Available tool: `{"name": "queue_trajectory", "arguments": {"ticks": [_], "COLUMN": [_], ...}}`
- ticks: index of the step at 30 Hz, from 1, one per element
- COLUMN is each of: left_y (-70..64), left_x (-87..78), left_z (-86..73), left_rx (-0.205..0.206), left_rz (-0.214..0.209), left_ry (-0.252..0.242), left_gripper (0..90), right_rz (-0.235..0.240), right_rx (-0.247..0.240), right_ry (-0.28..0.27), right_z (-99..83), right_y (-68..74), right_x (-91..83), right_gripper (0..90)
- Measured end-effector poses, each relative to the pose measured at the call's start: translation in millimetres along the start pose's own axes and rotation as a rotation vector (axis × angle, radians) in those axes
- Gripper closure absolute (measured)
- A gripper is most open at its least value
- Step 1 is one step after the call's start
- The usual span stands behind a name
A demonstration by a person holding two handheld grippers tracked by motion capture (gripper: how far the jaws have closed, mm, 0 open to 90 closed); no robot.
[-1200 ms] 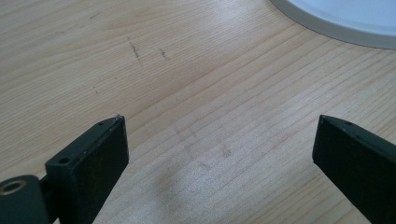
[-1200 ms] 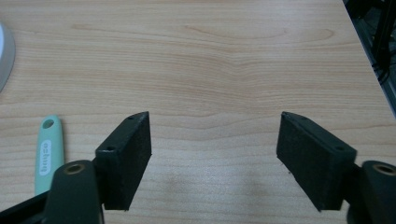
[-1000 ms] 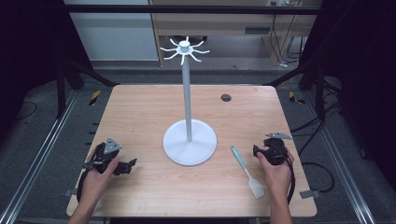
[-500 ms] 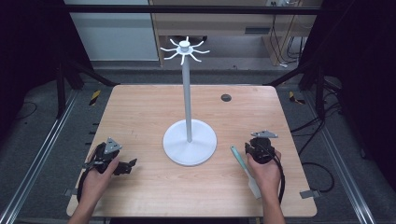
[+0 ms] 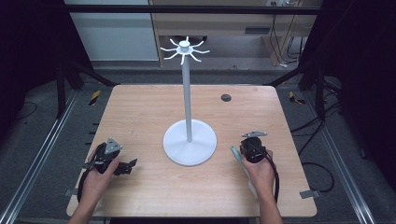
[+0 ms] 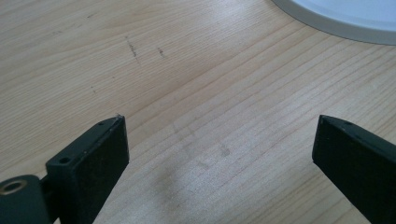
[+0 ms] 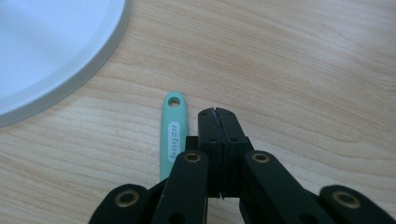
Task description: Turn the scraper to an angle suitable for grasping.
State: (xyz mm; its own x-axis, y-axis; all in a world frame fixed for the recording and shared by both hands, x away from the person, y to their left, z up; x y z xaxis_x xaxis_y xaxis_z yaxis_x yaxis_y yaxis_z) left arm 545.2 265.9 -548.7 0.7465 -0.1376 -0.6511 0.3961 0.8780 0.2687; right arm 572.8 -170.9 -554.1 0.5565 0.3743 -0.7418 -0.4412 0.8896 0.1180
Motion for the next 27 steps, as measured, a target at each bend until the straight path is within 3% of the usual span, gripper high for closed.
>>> {"name": "queue_trajectory", "arguments": {"ticks": [22,27], "left_y": [-0.5,-0.7], "left_x": [0.4,0.6], "left_z": [-0.2,-0.3], "left_rx": [0.002,0.001], "left_rz": [0.001,0.0], "left_ry": [0.001,0.002], "left_gripper": [3.5,3.5], "right_rz": [0.053,0.093], "right_rx": [0.01,-0.008], "right_ry": [0.045,0.044], "right_z": [-6.5,-6.2], "right_y": [3.8,11.6], "right_x": [9.1,10.1], "right_gripper": [90.0,90.0]}}
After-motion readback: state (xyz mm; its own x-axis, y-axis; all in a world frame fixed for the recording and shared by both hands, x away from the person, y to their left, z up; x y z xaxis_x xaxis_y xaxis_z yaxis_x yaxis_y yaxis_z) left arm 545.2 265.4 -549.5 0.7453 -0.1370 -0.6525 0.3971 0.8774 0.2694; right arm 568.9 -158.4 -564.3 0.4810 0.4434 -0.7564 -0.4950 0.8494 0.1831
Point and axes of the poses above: each handheld gripper's, and its own axes: x roughly forward along the jaws, z roughly out of its top, y roughly to its left, the point moved 10 cm from there along x, roughly forward along the jaws, and after that the axes turned 12 degrees about z, right-handed, at the moved point
